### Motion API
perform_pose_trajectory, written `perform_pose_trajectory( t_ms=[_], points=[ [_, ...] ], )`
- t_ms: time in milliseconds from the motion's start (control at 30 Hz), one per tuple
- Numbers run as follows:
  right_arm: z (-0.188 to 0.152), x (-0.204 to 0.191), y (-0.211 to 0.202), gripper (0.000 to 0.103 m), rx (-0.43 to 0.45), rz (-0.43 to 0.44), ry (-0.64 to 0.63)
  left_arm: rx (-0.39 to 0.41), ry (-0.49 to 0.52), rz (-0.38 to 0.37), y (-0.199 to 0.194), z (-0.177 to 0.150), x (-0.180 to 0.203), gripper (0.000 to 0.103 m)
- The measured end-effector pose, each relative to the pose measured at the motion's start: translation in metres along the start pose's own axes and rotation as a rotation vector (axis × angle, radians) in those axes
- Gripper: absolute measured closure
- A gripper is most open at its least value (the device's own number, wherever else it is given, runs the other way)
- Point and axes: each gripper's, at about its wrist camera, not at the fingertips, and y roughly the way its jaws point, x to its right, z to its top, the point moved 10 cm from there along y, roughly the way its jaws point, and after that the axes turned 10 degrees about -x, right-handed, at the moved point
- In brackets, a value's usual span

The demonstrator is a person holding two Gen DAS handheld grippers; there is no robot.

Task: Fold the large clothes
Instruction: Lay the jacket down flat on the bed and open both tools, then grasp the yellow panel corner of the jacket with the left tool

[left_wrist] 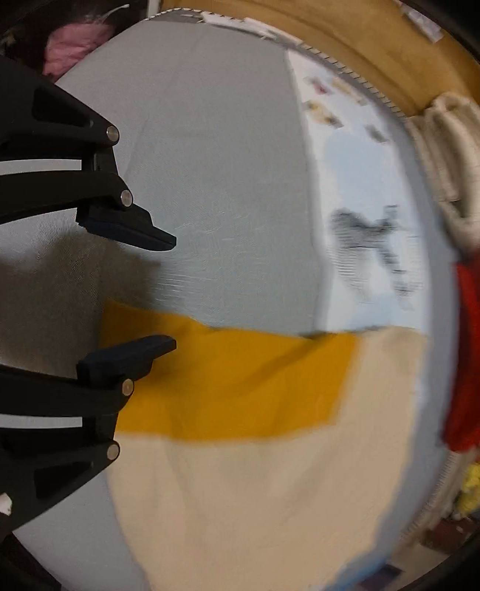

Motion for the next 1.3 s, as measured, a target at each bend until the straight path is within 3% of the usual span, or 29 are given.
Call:
perform_pose_trajectory(
  t_ms=[67,200,267,300,333,400,467,633,733,800,900,1067,1133,1200,1300],
  points=[
    [0.021,-0.012,-0.059,0.053,0.167,0.058,0.026,0.11,-0.003,0.007,-0.045,0.006,0.006,0.059],
    [0.03,-0.052,-0.14,0.052,0.363,0.135,0.009,0.255,-0.042,-0.106,-0.099,-0.001,0.031,0.059],
    [0.026,-0.078,-0.156,0.035,0.406,0.15,-0.011,0.28,-0.034,-0.138,-0.102,-0.013,0.049,0.059],
    [0.021,-0.091,-0.157,0.031,0.415,0.173,-0.013,0.285,-0.031,-0.142,-0.099,-0.014,0.055,0.062],
    [0.013,-0.106,-0.154,0.03,0.411,0.197,-0.016,0.279,-0.028,-0.142,-0.089,-0.016,0.061,0.066],
    [-0.005,-0.144,-0.133,0.03,0.344,0.225,-0.064,0.214,-0.047,-0.149,-0.067,-0.025,0.067,0.084],
    [-0.022,-0.182,-0.118,0.031,0.294,0.25,-0.125,0.17,-0.086,-0.191,-0.046,-0.03,0.071,0.085],
    [-0.044,-0.249,-0.084,0.041,0.244,0.28,-0.316,0.151,-0.137,-0.252,-0.031,-0.034,0.077,0.086],
    [-0.058,-0.269,-0.052,0.041,0.148,0.268,-0.355,0.11,-0.152,-0.296,-0.019,-0.037,0.08,0.086],
    [-0.073,-0.278,-0.011,0.041,0.022,0.219,-0.393,0.09,-0.164,-0.318,-0.014,-0.043,0.081,0.086],
    [-0.078,-0.278,0.002,0.041,-0.029,0.224,-0.367,0.012,-0.217,-0.405,0.003,-0.05,0.079,0.078],
    [-0.066,-0.277,-0.02,0.041,0.038,0.216,-0.387,-0.074,-0.335,-0.492,0.025,-0.06,0.07,0.068],
    [-0.069,-0.277,-0.014,0.041,0.009,0.212,-0.388,-0.102,-0.388,-0.546,0.032,-0.061,0.068,0.058],
    [-0.07,-0.272,-0.009,0.041,-0.021,0.222,-0.375,-0.095,-0.446,-0.606,0.034,-0.057,0.066,0.051],
    [-0.068,-0.273,-0.01,0.041,-0.017,0.212,-0.395,-0.062,-0.479,-0.638,0.033,-0.048,0.064,0.044]
  ],
)
